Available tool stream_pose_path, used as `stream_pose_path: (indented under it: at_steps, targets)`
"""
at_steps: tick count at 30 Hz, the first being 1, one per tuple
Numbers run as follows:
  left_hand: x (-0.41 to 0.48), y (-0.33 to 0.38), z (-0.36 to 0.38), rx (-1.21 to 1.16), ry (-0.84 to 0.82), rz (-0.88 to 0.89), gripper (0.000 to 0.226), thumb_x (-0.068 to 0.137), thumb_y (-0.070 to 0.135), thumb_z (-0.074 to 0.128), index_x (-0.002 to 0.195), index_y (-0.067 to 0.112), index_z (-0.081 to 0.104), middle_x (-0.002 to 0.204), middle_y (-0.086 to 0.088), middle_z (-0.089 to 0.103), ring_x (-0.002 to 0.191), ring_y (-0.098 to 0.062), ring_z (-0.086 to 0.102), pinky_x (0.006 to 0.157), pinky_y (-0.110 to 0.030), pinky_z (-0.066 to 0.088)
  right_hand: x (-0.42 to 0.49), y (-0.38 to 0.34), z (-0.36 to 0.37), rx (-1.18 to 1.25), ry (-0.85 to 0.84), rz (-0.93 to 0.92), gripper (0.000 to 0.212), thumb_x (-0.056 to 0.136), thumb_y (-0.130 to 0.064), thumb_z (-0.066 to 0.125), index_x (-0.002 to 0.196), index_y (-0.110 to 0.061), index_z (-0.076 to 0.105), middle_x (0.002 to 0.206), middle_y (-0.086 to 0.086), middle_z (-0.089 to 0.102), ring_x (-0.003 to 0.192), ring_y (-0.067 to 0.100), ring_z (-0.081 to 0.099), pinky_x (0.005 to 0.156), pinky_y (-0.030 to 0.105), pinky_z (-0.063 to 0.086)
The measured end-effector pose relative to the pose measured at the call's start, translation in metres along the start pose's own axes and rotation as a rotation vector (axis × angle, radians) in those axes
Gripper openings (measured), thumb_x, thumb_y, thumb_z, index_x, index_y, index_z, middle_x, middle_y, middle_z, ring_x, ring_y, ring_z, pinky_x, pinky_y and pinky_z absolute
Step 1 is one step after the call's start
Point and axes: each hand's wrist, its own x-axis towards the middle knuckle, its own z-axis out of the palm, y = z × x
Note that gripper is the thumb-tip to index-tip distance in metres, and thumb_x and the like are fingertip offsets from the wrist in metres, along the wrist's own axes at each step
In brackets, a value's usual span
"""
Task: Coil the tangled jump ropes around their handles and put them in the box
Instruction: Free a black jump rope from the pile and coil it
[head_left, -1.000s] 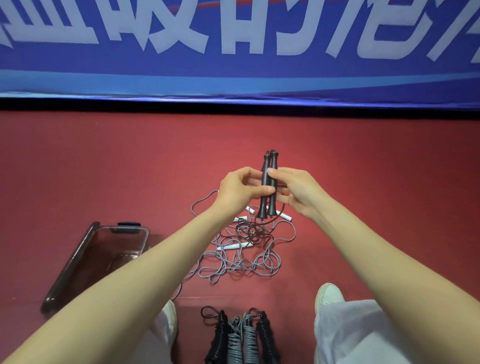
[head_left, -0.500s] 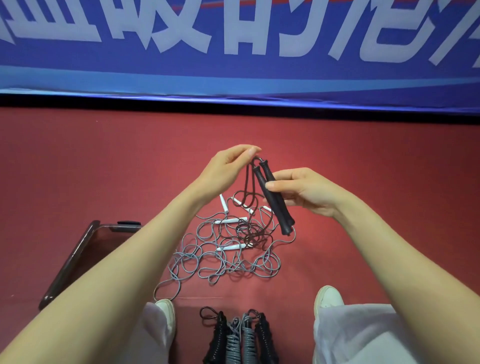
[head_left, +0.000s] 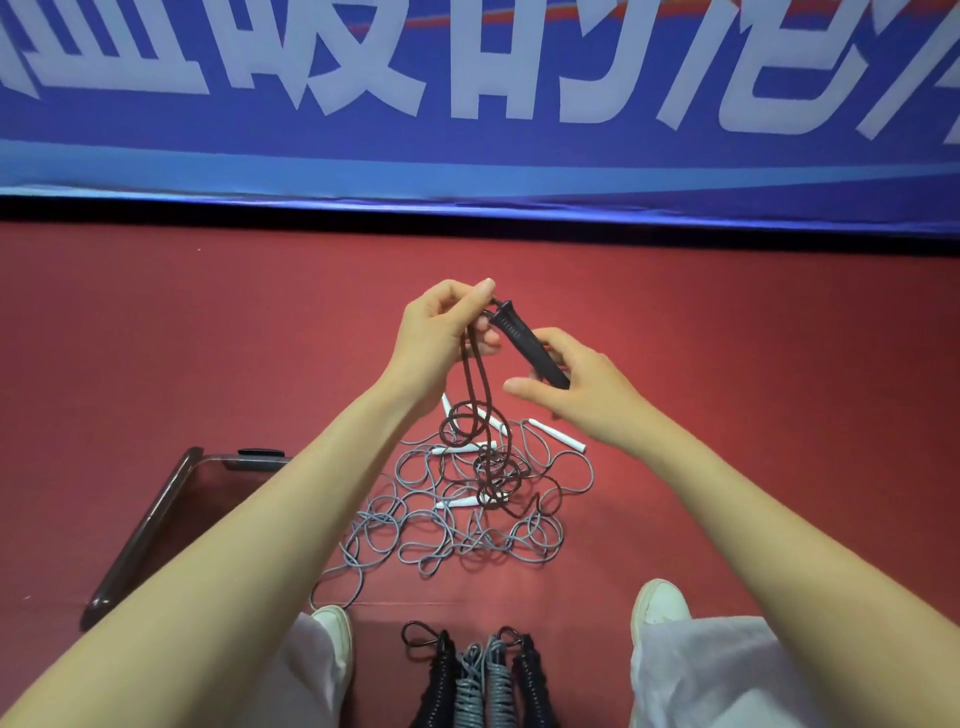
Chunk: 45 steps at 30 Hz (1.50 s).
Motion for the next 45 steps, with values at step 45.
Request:
stream_pose_path:
  at_steps: [45]
  targets:
    - [-0.036,0.008,0.029,0.134,-0.246,-0.336,0.005,0.088,0.005,0.065,0.087,0.009,0.062,0.070,-0.002,0.063,0.057,-0.006,0.064,0.053,-0.016,0.050,0.031,-0.014,0.008,1.066,0.678,0.133,0.023,0.095,-0.035,0.057,0.087,-0.013,0.059,0.056,-0.002,0.043,0.035,0.006,0.031,0.036,0.021,0.022]
